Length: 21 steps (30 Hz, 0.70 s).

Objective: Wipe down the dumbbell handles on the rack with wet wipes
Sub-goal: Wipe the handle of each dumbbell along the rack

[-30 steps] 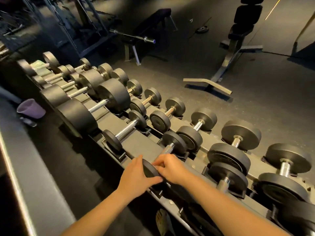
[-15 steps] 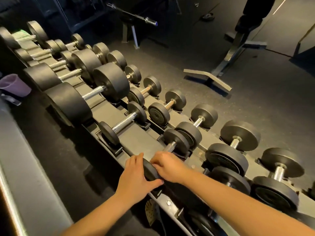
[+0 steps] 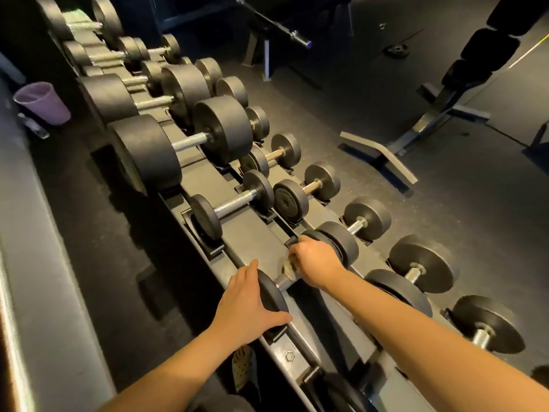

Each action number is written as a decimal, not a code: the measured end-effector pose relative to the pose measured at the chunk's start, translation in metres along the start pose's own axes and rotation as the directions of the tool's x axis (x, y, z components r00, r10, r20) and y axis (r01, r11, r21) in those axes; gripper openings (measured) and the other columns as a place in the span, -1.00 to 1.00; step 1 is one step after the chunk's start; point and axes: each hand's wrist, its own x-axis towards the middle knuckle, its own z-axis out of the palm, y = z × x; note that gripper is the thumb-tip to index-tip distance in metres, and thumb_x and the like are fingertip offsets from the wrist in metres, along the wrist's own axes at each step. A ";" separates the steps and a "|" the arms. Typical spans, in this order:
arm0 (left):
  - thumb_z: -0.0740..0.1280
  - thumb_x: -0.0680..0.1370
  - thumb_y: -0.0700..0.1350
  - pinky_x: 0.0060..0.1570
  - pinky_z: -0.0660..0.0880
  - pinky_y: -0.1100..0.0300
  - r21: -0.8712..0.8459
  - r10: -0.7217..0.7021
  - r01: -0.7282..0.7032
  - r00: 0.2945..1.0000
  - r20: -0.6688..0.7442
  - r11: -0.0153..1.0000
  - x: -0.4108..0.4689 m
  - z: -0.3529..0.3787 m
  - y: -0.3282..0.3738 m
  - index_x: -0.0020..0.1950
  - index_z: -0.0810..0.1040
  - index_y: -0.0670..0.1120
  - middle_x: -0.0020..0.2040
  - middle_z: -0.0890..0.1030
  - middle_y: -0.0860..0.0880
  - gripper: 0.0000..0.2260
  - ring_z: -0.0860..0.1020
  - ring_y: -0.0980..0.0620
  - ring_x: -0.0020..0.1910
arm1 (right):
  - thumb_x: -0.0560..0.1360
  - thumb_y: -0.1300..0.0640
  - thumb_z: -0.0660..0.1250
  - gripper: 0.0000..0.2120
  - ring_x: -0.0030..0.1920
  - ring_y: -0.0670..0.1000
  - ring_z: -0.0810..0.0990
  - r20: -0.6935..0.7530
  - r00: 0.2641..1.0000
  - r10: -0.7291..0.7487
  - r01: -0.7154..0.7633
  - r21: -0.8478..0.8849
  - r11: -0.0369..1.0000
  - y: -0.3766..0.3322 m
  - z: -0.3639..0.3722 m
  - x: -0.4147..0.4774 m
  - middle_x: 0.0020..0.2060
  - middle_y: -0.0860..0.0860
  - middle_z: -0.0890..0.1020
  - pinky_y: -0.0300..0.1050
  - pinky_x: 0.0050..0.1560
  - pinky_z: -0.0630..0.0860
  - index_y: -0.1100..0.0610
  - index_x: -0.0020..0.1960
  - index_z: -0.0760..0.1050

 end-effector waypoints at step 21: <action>0.43 0.26 0.52 0.37 0.43 0.05 0.077 0.153 -0.157 0.987 0.057 0.985 0.015 -0.004 -0.015 0.59 0.03 -0.05 0.48 0.25 -0.02 0.14 0.28 -0.02 0.47 | 0.63 0.19 0.27 -0.71 -0.39 -0.04 0.59 0.422 0.584 0.693 -0.387 0.896 -0.220 -0.074 0.045 -0.051 -0.41 0.08 0.63 -0.05 -0.28 0.59 0.23 -0.23 0.59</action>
